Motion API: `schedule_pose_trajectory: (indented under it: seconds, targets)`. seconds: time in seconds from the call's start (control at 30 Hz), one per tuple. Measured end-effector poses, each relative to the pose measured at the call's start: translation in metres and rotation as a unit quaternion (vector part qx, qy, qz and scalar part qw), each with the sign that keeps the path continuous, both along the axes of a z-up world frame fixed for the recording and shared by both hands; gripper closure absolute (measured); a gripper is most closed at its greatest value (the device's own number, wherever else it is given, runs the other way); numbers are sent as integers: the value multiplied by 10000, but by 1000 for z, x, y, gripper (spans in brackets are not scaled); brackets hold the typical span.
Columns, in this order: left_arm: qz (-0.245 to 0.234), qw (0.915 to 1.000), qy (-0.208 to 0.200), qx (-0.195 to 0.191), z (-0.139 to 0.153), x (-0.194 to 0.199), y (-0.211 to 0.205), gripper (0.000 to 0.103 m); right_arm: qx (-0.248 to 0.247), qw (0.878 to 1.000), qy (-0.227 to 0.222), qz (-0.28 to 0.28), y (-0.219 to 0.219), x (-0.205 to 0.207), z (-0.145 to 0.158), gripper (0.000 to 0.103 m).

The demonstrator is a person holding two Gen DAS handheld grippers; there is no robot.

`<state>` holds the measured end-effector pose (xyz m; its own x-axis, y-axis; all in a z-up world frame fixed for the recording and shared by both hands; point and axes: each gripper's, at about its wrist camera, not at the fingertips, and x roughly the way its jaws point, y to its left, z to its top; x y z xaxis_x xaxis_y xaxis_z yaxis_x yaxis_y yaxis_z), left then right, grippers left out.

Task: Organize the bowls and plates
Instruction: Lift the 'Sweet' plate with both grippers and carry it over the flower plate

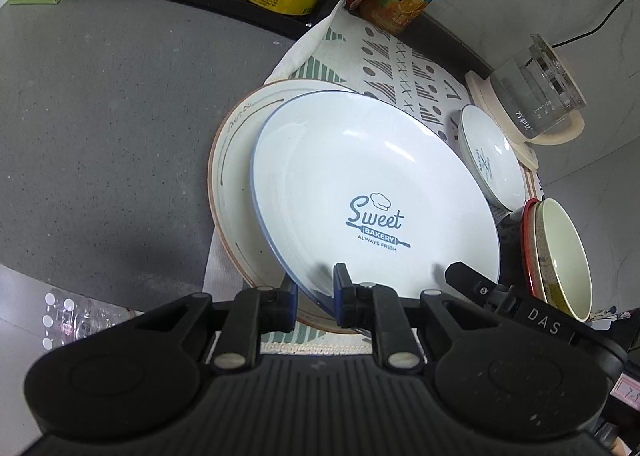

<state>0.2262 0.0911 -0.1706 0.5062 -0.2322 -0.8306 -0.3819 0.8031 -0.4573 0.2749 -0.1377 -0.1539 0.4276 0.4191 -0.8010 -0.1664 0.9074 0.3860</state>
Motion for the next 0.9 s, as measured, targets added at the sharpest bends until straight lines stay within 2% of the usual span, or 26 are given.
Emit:
schedule_pose_trajectory:
  seconds: [0.37, 0.7, 0.8, 0.9]
  targets:
    - [-32, 9998, 126, -132, -7, 8, 0, 86, -179, 9998, -24, -68, 5, 4, 0, 90]
    - [-170, 9989, 436, -70, -5, 15, -3, 76, -202, 9994, 115, -247, 6, 11, -3, 92]
    - [-142, 9988, 467, 40, 1, 14, 1, 71, -235, 9993, 115, -256, 8, 11, -4, 93]
    - [-44, 9989, 440, 179, 13, 12, 8, 60, -254, 9993, 99, -267, 8, 13, -4, 94]
